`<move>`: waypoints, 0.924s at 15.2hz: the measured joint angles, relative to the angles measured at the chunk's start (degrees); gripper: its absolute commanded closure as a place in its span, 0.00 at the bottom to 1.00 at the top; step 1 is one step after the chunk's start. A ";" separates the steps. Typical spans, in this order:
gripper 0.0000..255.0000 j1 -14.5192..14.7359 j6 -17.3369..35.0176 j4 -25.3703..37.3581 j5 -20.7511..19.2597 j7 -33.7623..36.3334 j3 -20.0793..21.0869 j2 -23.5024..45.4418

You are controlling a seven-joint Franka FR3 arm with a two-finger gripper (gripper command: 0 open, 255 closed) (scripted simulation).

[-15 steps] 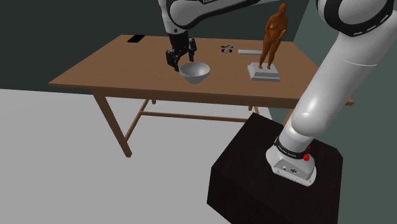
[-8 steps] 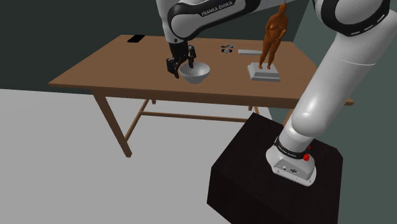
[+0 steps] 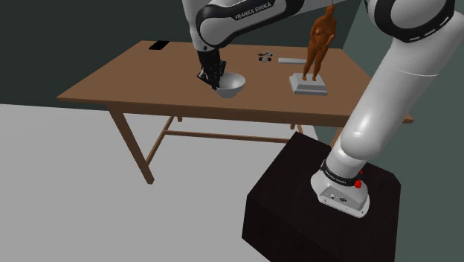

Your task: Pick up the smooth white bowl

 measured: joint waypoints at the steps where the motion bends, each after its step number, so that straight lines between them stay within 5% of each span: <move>1: 1.00 0.00 0.00 0.00 0.00 0.00 0.00 0.00; 14: 1.00 0.08 -8.23 7.80 0.55 -1.54 0.09 -0.57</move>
